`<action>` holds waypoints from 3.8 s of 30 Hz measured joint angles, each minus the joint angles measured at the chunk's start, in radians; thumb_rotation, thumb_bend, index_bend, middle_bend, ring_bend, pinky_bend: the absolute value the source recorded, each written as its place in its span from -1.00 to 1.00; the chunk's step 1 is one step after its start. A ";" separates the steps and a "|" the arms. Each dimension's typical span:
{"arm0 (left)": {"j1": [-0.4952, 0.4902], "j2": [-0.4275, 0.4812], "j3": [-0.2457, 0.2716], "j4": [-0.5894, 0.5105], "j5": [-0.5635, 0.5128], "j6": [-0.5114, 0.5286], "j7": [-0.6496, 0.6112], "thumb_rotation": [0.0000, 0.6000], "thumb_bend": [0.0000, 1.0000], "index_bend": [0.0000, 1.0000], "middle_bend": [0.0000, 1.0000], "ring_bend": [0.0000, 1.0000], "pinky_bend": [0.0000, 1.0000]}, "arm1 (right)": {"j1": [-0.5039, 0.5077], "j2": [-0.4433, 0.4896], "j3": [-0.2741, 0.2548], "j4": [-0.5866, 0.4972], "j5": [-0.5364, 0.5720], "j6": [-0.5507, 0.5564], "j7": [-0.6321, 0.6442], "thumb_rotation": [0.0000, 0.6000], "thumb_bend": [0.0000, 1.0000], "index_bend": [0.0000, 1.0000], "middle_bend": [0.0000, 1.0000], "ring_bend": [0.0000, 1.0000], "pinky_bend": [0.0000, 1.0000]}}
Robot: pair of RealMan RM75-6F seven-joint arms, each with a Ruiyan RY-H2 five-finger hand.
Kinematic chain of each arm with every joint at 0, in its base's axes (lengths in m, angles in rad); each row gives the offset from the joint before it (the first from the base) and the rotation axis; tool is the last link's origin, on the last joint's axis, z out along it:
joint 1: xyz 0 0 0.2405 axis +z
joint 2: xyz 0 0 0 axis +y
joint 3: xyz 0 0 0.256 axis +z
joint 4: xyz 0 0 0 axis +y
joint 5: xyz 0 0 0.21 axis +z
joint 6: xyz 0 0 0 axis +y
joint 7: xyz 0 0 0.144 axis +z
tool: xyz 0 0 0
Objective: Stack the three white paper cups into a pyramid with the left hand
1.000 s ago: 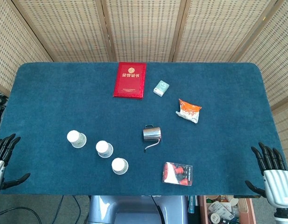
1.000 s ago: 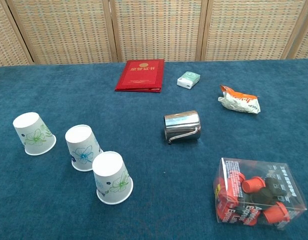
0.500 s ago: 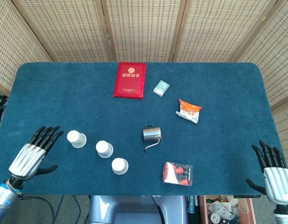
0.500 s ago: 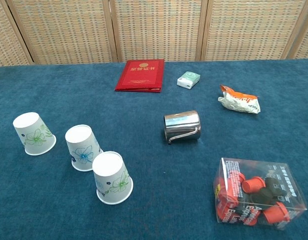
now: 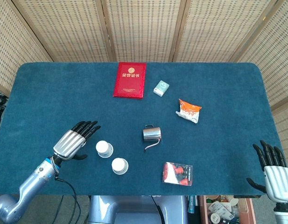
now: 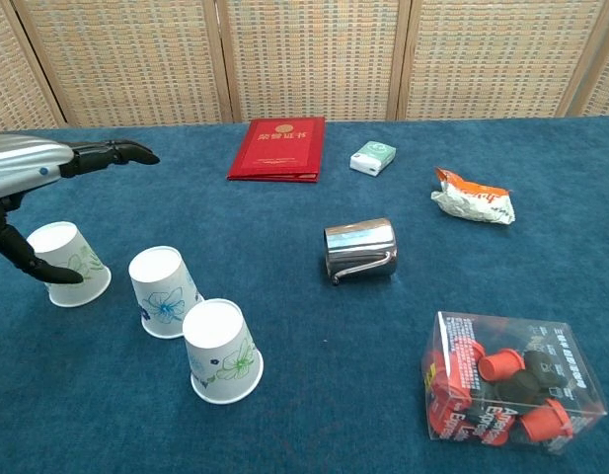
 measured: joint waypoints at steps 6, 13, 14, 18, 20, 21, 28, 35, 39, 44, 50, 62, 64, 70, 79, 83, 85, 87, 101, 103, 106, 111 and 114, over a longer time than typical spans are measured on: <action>-0.034 -0.076 0.000 0.044 -0.047 -0.031 0.040 1.00 -0.65 -0.54 -0.61 -0.51 -0.44 | 0.002 0.000 -0.004 0.000 -0.002 -0.004 -0.002 1.00 -1.00 -0.81 -1.00 -1.00 -1.00; -0.058 -0.156 0.005 0.119 -0.061 -0.024 0.058 1.00 -0.65 -0.43 -0.45 -0.37 -0.32 | 0.001 0.002 -0.002 -0.001 0.003 -0.003 0.003 1.00 -1.00 -0.81 -1.00 -1.00 -1.00; -0.061 -0.167 0.004 0.128 -0.066 -0.021 0.062 1.00 -0.65 -0.40 -0.42 -0.35 -0.30 | 0.001 0.003 -0.001 -0.001 0.004 -0.003 0.005 1.00 -1.00 -0.81 -1.00 -1.00 -1.00; -0.076 -0.202 -0.001 0.153 -0.089 -0.015 0.085 1.00 -0.65 -0.25 -0.30 -0.25 -0.25 | 0.002 0.005 -0.001 -0.001 0.008 -0.006 0.009 1.00 -1.00 -0.81 -1.00 -1.00 -1.00; -0.082 -0.209 -0.001 0.158 -0.094 -0.014 0.093 1.00 -0.65 -0.18 -0.25 -0.20 -0.23 | 0.003 0.004 -0.001 0.000 0.009 -0.007 0.009 1.00 -1.00 -0.81 -1.00 -1.00 -1.00; -0.085 -0.212 0.000 0.158 -0.099 -0.015 0.098 1.00 -0.65 -0.14 -0.22 -0.18 -0.22 | 0.004 0.004 -0.001 0.001 0.009 -0.009 0.009 1.00 -1.00 -0.81 -1.00 -1.00 -1.00; -0.096 -0.217 0.001 0.141 -0.132 -0.019 0.116 1.00 -0.64 0.01 -0.07 -0.06 -0.17 | 0.004 0.005 -0.001 0.000 0.011 -0.008 0.013 1.00 -1.00 -0.81 -1.00 -1.00 -1.00; -0.098 -0.214 0.003 0.137 -0.142 0.001 0.126 1.00 -0.64 0.05 -0.04 -0.04 -0.16 | 0.004 0.005 -0.003 0.001 0.010 -0.008 0.012 1.00 -1.00 -0.81 -1.00 -1.00 -1.00; -0.088 -0.189 0.008 0.115 -0.135 0.026 0.102 1.00 -0.64 0.05 -0.04 -0.04 -0.16 | 0.005 0.004 -0.003 0.001 0.010 -0.010 0.009 1.00 -1.00 -0.81 -1.00 -1.00 -1.00; -0.072 -0.112 0.030 0.054 -0.090 0.054 0.014 1.00 -0.64 0.05 -0.04 -0.03 -0.16 | 0.005 0.000 -0.005 0.001 0.007 -0.011 0.000 1.00 -1.00 -0.81 -1.00 -1.00 -1.00; -0.050 -0.022 0.097 0.015 0.017 0.090 -0.067 1.00 -0.65 0.05 -0.04 -0.03 -0.16 | 0.006 -0.006 -0.009 0.000 0.004 -0.013 -0.015 1.00 -1.00 -0.81 -1.00 -1.00 -1.00; -0.032 -0.079 0.160 0.071 0.103 0.117 -0.067 1.00 -0.64 0.05 -0.04 -0.03 -0.18 | 0.007 -0.009 -0.011 0.000 0.004 -0.015 -0.018 1.00 -1.00 -0.81 -1.00 -1.00 -1.00; -0.032 -0.088 0.157 0.075 0.101 0.118 -0.048 1.00 -0.64 0.05 -0.04 -0.03 -0.18 | 0.007 -0.008 -0.011 -0.001 0.005 -0.017 -0.017 1.00 -1.00 -0.81 -1.00 -1.00 -1.00; -0.031 -0.109 0.153 0.077 0.081 0.104 -0.004 1.00 -0.64 0.05 -0.05 -0.02 -0.18 | 0.006 -0.003 -0.013 -0.004 0.004 -0.015 -0.009 1.00 -1.00 -0.81 -1.00 -1.00 -1.00; -0.032 -0.118 0.160 0.076 0.075 0.095 -0.001 1.00 -0.64 -0.03 -0.21 -0.18 -0.33 | 0.006 0.000 -0.014 -0.009 0.006 -0.018 -0.011 1.00 -1.00 -0.81 -1.00 -1.00 -1.00; -0.035 -0.118 0.164 0.074 0.074 0.087 -0.017 1.00 -0.64 -0.58 -0.53 -0.51 -0.71 | 0.005 0.000 -0.014 -0.010 0.008 -0.019 -0.013 1.00 -1.00 -0.81 -1.00 -1.00 -1.00; -0.038 -0.115 0.167 0.071 0.072 0.078 -0.025 1.00 -0.64 -0.87 -0.79 -0.74 -0.88 | 0.006 0.000 -0.014 -0.010 0.008 -0.019 -0.014 1.00 -1.00 -0.81 -1.00 -1.00 -1.00; -0.042 -0.106 0.174 0.060 0.070 0.063 -0.031 1.00 -0.65 -1.00 -0.98 -0.95 -0.99 | 0.005 0.000 -0.015 -0.010 0.008 -0.020 -0.014 1.00 -1.00 -0.81 -1.00 -1.00 -1.00; -0.017 0.038 0.145 -0.013 0.038 0.159 -0.101 1.00 -0.65 -1.00 -1.00 -1.00 -1.00 | 0.007 -0.001 -0.016 -0.009 0.009 -0.024 -0.018 1.00 -1.00 -0.81 -1.00 -1.00 -1.00; -0.009 0.066 0.125 -0.005 -0.007 0.164 -0.116 1.00 -0.65 -1.00 -1.00 -1.00 -1.00 | 0.007 -0.002 -0.017 -0.009 0.010 -0.026 -0.019 1.00 -1.00 -0.81 -1.00 -1.00 -1.00; 0.000 0.082 0.110 0.041 -0.073 0.150 -0.144 1.00 -0.64 -1.00 -1.00 -1.00 -1.00 | 0.009 -0.004 -0.017 -0.010 0.011 -0.029 -0.025 1.00 -1.00 -0.81 -1.00 -1.00 -1.00; 0.008 0.080 0.115 0.162 -0.122 0.079 -0.217 1.00 -0.64 -1.00 -1.00 -0.96 -0.97 | 0.011 -0.008 -0.018 -0.009 0.014 -0.037 -0.035 1.00 -1.00 -0.79 -1.00 -1.00 -1.00; 0.010 0.051 0.123 0.241 -0.124 0.055 -0.262 1.00 -0.64 -1.00 -0.99 -0.94 -0.87 | 0.014 -0.013 -0.019 -0.007 0.017 -0.043 -0.043 1.00 -1.00 -0.77 -1.00 -1.00 -1.00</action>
